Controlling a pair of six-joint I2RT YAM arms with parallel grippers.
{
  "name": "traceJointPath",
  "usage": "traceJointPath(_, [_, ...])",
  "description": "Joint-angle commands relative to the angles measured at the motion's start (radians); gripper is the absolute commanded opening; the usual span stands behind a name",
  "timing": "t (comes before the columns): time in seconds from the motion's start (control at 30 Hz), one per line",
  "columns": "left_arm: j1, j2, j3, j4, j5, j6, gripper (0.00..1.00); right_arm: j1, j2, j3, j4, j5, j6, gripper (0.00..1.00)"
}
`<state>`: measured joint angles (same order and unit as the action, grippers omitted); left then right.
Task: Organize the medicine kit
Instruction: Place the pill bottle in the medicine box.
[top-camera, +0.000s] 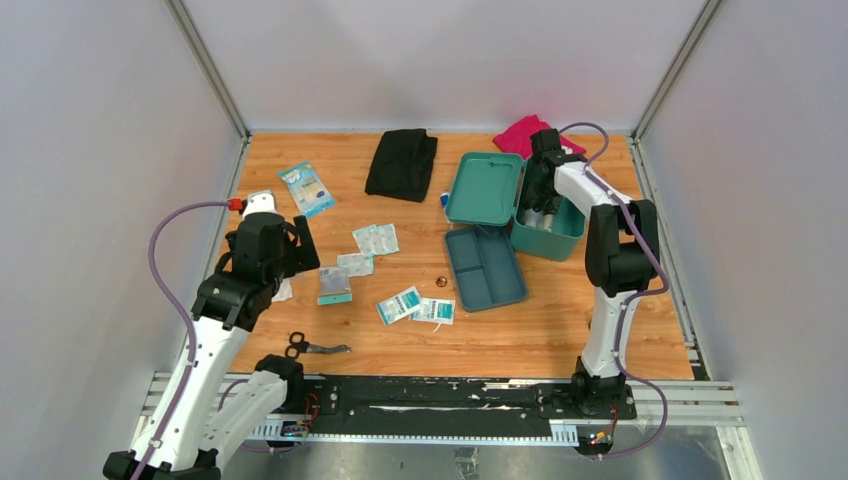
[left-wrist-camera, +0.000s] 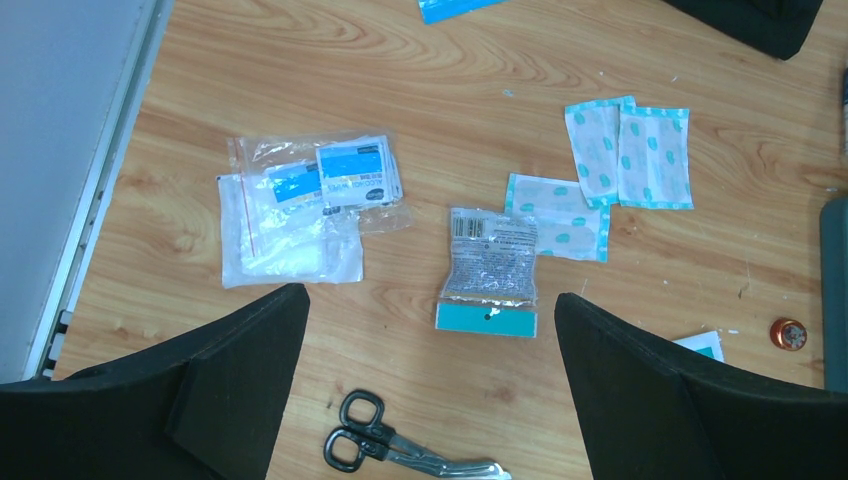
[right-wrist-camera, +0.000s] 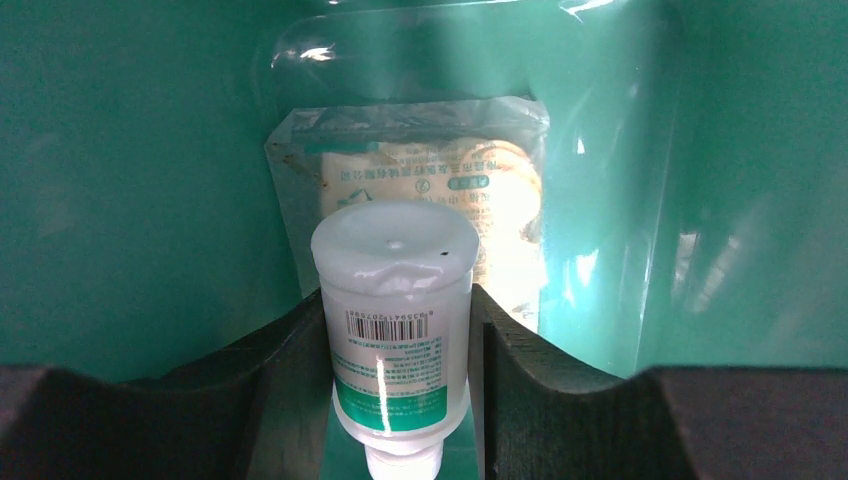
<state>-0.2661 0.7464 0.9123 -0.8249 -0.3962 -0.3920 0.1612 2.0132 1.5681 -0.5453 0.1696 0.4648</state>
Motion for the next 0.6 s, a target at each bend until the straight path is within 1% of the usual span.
traceJointPath(0.0, [-0.007,0.004,-0.012,0.008,0.002,0.016,1.0,-0.012,0.006,0.005,0.001,-0.001,0.013,0.54])
traceJointPath(0.1, [-0.007,0.007,-0.012,0.008,0.002,0.016,1.0,-0.013,-0.006,0.003,0.001,-0.003,0.006,0.64])
traceJointPath(0.23, [-0.007,0.014,-0.012,0.007,-0.002,0.016,1.0,-0.013,-0.05,-0.002,0.001,-0.004,-0.007,0.71])
traceJointPath(0.37, [-0.007,0.025,-0.012,0.006,-0.012,0.011,1.0,-0.018,-0.114,-0.018,0.0,-0.008,-0.02,0.73])
traceJointPath(0.57, [-0.007,0.039,-0.007,0.002,-0.028,0.003,1.0,-0.029,-0.302,-0.09,0.0,0.009,-0.037,0.74])
